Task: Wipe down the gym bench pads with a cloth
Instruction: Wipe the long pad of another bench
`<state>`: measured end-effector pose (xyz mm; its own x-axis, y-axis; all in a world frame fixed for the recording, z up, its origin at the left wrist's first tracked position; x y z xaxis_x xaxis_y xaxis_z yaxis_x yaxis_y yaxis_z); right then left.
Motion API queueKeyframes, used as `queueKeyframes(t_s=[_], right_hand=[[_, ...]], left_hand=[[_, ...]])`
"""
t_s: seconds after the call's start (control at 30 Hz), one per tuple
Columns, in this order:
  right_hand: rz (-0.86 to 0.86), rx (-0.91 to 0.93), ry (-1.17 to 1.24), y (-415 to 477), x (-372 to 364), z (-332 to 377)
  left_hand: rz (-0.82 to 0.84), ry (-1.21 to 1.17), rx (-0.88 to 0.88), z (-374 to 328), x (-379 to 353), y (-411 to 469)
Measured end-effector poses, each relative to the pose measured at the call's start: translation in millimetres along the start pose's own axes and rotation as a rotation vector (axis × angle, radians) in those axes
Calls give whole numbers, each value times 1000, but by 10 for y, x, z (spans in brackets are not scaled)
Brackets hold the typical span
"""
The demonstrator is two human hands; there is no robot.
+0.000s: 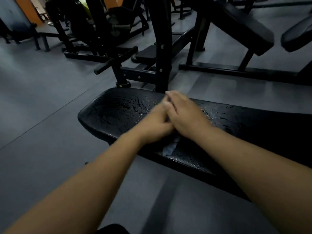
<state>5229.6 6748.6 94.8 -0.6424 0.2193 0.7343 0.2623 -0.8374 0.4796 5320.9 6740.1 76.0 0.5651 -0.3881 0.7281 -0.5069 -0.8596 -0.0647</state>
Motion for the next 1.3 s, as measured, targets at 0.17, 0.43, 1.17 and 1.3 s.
queueKeyframes(t_s=[0.17, 0.43, 1.17, 1.3], right_hand=[[415, 126, -285, -506, -328, 19], [331, -33, -320, -124, -258, -399], [123, -369, -472, 624, 4732, 1776], [-20, -308, -587, 1107, 5967, 2322]], left_hand=[[-137, 390, 248, 524, 72, -14], [-212, 510, 161, 523, 31, 20], [-198, 539, 18, -4178, 2575, -638], [-330, 546, -110, -5355, 3342, -591]])
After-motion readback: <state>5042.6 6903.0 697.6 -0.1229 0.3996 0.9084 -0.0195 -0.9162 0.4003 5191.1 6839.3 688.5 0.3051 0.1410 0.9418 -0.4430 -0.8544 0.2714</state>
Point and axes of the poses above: each hand's wrist, its own y-axis towards the middle knuckle, its own x-axis out of the back of the hand, z = x × y, the point moved 7 cm from there along y, towards the middle knuckle, and after that the axes turned 14 degrees about x, right-handed, at the moved point
